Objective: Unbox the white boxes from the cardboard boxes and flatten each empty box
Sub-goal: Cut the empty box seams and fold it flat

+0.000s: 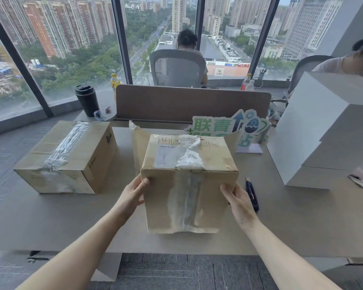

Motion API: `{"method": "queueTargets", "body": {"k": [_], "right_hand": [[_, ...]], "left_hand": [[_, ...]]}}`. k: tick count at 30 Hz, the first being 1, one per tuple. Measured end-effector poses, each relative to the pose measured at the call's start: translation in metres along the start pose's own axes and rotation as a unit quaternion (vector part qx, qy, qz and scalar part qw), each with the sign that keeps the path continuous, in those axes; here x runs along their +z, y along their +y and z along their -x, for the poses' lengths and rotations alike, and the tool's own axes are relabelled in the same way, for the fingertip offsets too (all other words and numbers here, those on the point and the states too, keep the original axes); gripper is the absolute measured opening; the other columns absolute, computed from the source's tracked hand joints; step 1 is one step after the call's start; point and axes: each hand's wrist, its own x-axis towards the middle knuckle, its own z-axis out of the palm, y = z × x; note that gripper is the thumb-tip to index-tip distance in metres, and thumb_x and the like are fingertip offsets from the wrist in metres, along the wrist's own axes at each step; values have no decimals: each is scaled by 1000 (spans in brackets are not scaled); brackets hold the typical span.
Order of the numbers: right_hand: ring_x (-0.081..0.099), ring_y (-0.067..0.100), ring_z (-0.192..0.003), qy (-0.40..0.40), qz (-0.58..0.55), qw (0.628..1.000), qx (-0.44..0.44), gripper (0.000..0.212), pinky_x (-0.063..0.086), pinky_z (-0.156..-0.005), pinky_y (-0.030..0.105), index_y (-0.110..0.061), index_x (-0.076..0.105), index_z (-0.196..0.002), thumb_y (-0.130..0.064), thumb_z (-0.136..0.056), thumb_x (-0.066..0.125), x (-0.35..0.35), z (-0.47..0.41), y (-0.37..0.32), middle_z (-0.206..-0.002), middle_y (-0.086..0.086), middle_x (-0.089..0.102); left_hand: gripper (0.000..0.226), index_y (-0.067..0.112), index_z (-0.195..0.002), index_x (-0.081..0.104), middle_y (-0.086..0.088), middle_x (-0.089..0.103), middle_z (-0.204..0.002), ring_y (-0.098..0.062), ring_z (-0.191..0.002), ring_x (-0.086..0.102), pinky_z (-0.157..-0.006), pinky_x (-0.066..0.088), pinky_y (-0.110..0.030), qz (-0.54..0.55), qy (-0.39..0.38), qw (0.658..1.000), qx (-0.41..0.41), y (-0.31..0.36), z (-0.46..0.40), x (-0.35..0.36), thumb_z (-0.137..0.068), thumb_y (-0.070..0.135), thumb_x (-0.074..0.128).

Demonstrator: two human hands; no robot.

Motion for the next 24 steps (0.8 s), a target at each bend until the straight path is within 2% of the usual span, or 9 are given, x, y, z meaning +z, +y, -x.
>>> {"method": "queueTargets", "body": {"k": [3,5,8,11,13,17,20,22,24], "right_hand": [[63,6,-115,27,-2,999,-29,34,44,-109,41,-28,64,-126,-39,-94,63,0,-8,-14,-118,-12,71],[64,12,-116,38,10,998,-53,32,45,-105,43,-28,63,-128,-33,-97,60,-2,-16,-23,-119,-8,71],[67,11,-109,68,69,994,-52,29,49,-98,42,-35,67,-119,-45,-94,57,-5,-27,-33,-109,-14,73],[64,9,-96,108,185,977,-13,30,47,-77,31,-35,71,-103,-56,-95,51,-3,-38,-39,-90,-20,71],[61,16,-95,112,257,960,19,37,41,-73,32,-31,70,-101,-58,-97,44,2,-49,-38,-88,-17,66],[59,28,-105,78,323,939,88,39,41,-80,35,-24,65,-107,-53,-101,39,11,-79,-17,-106,0,67],[44,27,-136,61,309,940,131,55,35,-108,38,-16,46,-146,-45,-99,46,16,-95,3,-149,3,48],[37,25,-142,49,290,943,152,64,30,-114,40,-15,35,-152,-43,-97,51,18,-104,14,-156,2,39],[41,25,-140,37,294,942,160,68,34,-114,42,-17,36,-152,-45,-93,55,22,-112,25,-155,1,41]], "left_hand": [[93,31,-111,65,16,73,-90,1,-76,67,-60,51,-16,-27,40,999,12,27,-11,-1,-44,95,57],[71,32,-102,67,11,73,-89,-5,-69,67,-56,50,-16,-46,50,998,5,47,-19,-2,-60,87,55],[39,33,-100,66,5,70,-96,-17,-74,66,-63,51,-27,-99,55,993,-16,61,-38,-8,-92,65,46],[50,25,-105,70,0,71,-95,-23,-77,67,-67,50,-30,-139,54,987,-63,59,-58,-10,-92,66,44],[50,24,-105,70,-1,73,-99,-24,-82,68,-66,50,-29,-150,58,982,-97,51,-71,-8,-90,66,47],[30,25,-100,68,-2,74,-100,-16,-81,68,-67,52,-28,-134,46,983,-117,21,-92,1,-86,50,61],[35,28,-106,67,7,73,-99,-12,-87,69,-81,56,-32,-134,48,983,-117,-3,-103,3,-77,48,65],[35,36,-103,66,12,73,-100,-10,-91,70,-91,54,-35,-139,50,982,-119,-17,-111,2,-70,46,67],[28,39,-103,63,14,73,-102,-9,-91,70,-92,54,-36,-149,52,980,-117,-29,-118,2,-75,39,70]]}}
